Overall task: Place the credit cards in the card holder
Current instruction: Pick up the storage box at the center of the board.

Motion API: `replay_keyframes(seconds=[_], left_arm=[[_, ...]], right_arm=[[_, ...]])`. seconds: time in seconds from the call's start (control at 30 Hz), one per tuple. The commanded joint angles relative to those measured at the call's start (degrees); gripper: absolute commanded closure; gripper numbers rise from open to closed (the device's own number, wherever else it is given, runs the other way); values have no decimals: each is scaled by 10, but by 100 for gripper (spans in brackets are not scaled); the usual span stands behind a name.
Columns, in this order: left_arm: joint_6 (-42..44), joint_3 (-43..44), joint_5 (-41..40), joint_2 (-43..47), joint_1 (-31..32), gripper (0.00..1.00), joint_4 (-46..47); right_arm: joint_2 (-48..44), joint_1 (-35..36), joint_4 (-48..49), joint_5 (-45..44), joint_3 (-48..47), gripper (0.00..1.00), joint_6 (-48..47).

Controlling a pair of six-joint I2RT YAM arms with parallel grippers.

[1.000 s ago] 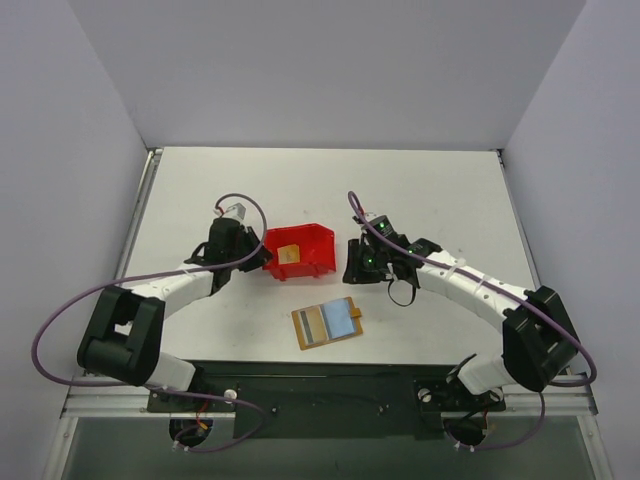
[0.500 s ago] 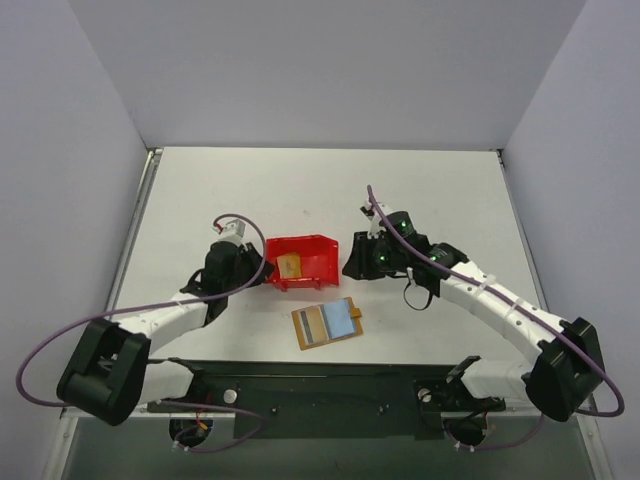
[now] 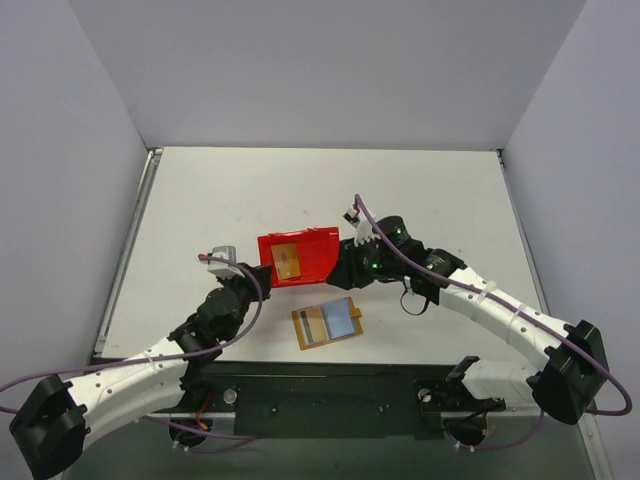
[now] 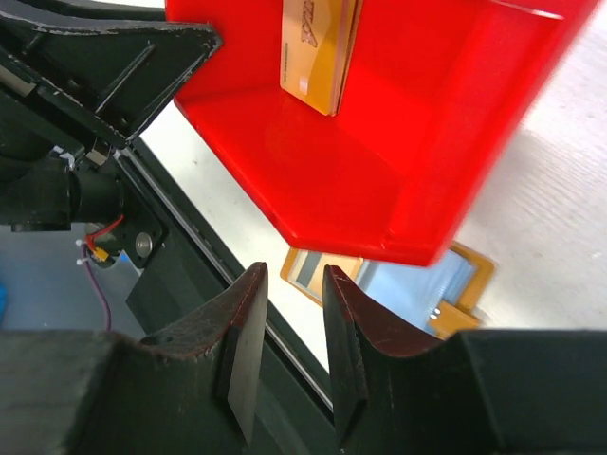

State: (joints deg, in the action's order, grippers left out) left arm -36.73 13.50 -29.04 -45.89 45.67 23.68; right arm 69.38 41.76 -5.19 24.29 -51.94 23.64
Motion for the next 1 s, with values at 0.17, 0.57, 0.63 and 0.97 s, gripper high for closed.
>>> replay_keyframes(seconds=[0.17,0.57,0.63,0.97], left_arm=[[77,21,-211,20,126,100,54],[67,32,-267,13,178,100,38],[55,36,-268,12,179,100,30],[28,57,-272,12,192,100,4]], right_arm=[[39,75,47,-76,-48,73,-25],[108,79,114,-125,-55,72,-10],[119,80,138,-127,-50,71,3],[159,89,201,-145,-40,62,8]])
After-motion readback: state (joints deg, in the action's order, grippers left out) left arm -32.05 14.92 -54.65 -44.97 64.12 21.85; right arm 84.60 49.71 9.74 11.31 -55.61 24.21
